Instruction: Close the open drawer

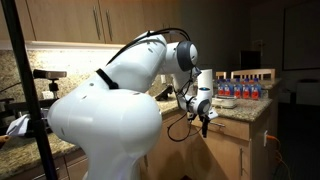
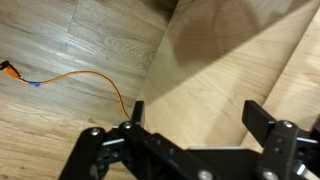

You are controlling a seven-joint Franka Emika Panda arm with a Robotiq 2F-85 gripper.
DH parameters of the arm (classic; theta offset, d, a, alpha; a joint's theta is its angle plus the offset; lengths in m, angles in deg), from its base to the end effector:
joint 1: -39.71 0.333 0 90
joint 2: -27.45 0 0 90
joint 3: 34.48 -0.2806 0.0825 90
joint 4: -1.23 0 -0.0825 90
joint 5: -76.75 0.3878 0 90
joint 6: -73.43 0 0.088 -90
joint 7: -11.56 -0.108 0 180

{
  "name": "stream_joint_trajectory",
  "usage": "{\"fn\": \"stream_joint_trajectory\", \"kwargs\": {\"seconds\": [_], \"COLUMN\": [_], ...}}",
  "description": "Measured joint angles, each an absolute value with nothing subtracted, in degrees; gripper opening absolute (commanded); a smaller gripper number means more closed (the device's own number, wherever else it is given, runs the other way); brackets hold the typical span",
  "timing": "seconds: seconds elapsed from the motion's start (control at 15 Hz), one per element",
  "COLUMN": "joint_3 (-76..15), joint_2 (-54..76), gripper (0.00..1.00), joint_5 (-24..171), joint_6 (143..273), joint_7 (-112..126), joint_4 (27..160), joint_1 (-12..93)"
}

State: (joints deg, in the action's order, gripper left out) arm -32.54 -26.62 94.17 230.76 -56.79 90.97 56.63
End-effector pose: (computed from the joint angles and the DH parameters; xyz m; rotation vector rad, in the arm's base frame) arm 0.6600 0.1671 0.0817 -2.3994 1.6085 -0.1369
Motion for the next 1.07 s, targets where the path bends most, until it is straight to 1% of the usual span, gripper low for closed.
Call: {"fn": "stream_joint_trajectory", "kwargs": {"seconds": [0.53,1.07], "joint_3": [-32.4,-36.5], "joint_2": [-29.0,-28.9], "gripper": [1.0,1.0], "joint_5": [93.3,93.1], "joint_6": [226.8,220.3], "joint_7": [-56.8,-52.0], "joint_4": [84.2,86.5], "joint_1": [56.5,55.3]}}
